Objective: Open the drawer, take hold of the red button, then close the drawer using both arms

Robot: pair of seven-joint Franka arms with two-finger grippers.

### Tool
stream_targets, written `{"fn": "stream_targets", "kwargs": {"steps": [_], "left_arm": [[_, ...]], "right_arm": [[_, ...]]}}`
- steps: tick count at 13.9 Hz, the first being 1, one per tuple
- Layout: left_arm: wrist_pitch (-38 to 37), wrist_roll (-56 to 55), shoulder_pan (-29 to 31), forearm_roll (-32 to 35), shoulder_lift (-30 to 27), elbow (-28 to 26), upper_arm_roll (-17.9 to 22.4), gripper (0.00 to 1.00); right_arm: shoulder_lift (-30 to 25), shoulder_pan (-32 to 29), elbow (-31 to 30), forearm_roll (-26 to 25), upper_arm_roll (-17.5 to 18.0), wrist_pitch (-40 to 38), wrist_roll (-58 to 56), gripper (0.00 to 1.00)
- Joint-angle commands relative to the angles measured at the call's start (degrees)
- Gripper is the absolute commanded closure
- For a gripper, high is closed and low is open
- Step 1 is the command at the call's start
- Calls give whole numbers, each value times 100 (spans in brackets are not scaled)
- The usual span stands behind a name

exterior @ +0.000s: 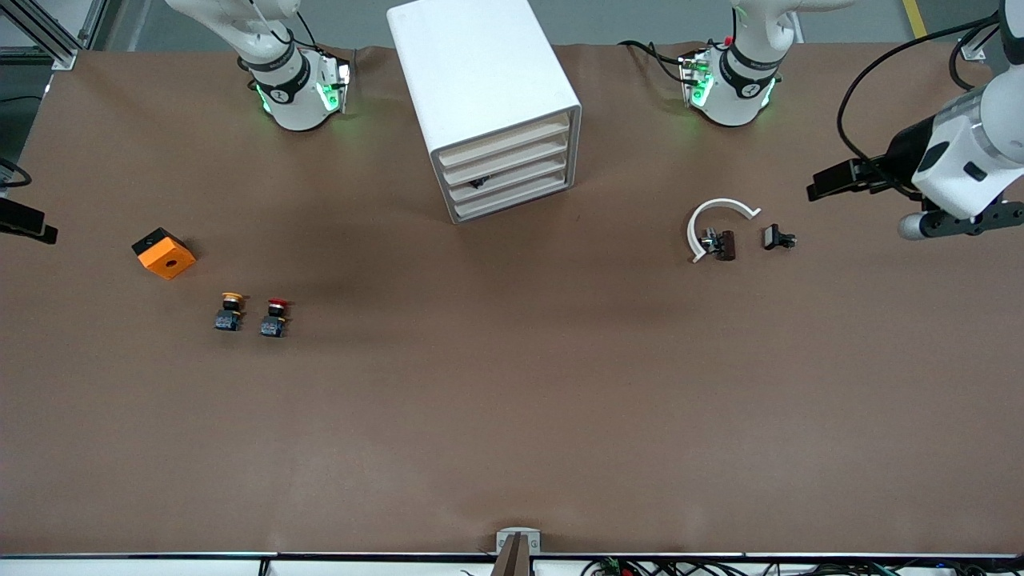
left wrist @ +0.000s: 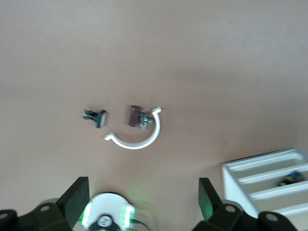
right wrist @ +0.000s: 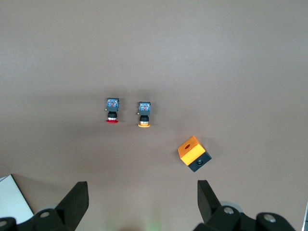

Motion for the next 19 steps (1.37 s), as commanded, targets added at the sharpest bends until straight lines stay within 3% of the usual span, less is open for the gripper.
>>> {"fn": "stream_targets", "kwargs": {"steps": [1,3,5,8,11,16,19], "left_arm": [[561,213,-277,281,-300,-411,111,0],[905,440,-383,623,-327,-464,155,0],[976,564,-305,651,-414,-490,164,0],[1169,802,-77,651,-721,-710,279,0],[942,680,74,642,-915,-640,-11,0],[800,723,118,598,-924,-544,-12,0],[722,732,109,581,-907,-438,-3,0]], "right_arm": [[-219,-160,39,112,83,-123,-4,0],[-378,-161,-5,156,101,-158,310,0],[-475,-117,-40,174,136,-369,943,0],[-606,68,-190,174,145,-344,1025,0],[-677,304,-234,191,145,-405,954,0],[-747,367,-304,305,119,-361,1034,0],[-1290,323,-1109,323,110,164,1034,0]]}}
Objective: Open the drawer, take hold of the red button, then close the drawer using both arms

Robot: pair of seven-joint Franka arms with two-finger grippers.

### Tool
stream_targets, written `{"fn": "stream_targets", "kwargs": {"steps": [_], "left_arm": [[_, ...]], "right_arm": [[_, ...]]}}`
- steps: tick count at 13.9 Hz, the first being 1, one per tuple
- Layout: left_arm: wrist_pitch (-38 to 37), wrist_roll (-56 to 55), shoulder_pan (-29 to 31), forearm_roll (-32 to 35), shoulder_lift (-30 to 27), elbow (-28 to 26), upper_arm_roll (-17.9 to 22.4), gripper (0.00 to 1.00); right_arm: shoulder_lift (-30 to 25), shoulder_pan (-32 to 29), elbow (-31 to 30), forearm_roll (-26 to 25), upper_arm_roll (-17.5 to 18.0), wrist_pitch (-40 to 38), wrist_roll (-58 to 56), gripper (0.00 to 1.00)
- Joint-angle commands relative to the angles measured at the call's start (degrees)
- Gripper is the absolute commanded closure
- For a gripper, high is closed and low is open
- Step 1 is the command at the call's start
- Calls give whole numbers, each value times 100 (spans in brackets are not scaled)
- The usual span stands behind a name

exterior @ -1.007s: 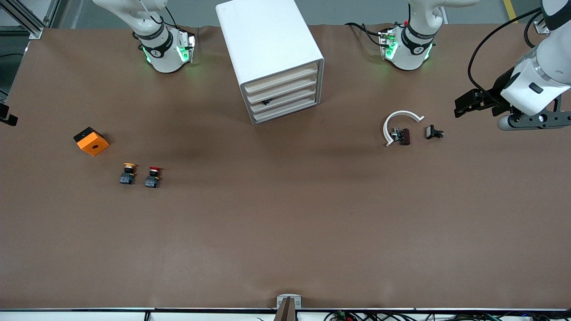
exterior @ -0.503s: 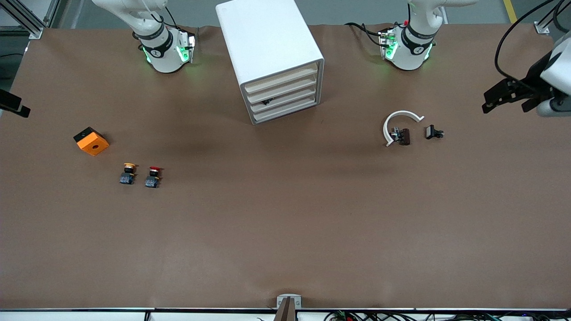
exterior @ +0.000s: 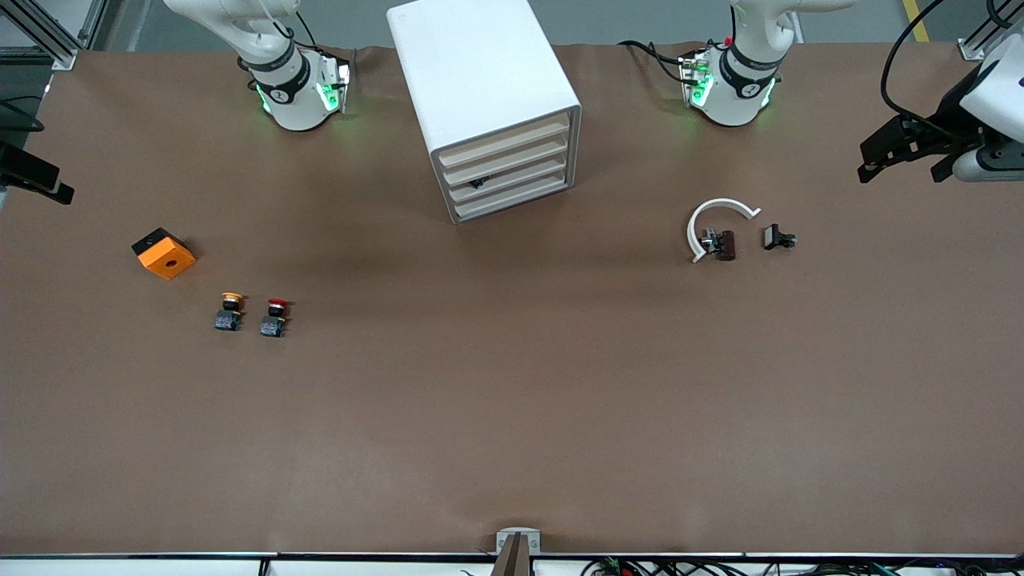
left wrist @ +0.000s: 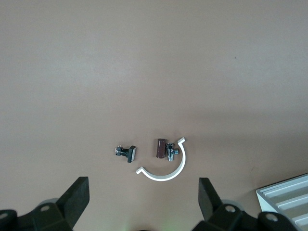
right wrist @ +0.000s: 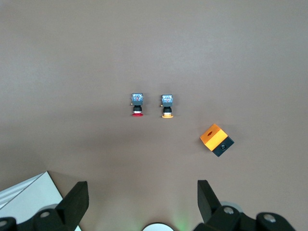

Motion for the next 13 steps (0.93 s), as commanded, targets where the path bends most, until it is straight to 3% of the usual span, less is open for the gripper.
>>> {"fn": "stream_targets", "kwargs": {"steps": [1,13], "left_arm": [[-132,28,42,17,-63,51,-25,0],[-352,10,15,-10,25,226,-69,0]], "right_arm": [[-861,-63,-1189,100,24,604,93,0],[-969,-142,-1271,56,94,492,304,0]]}}
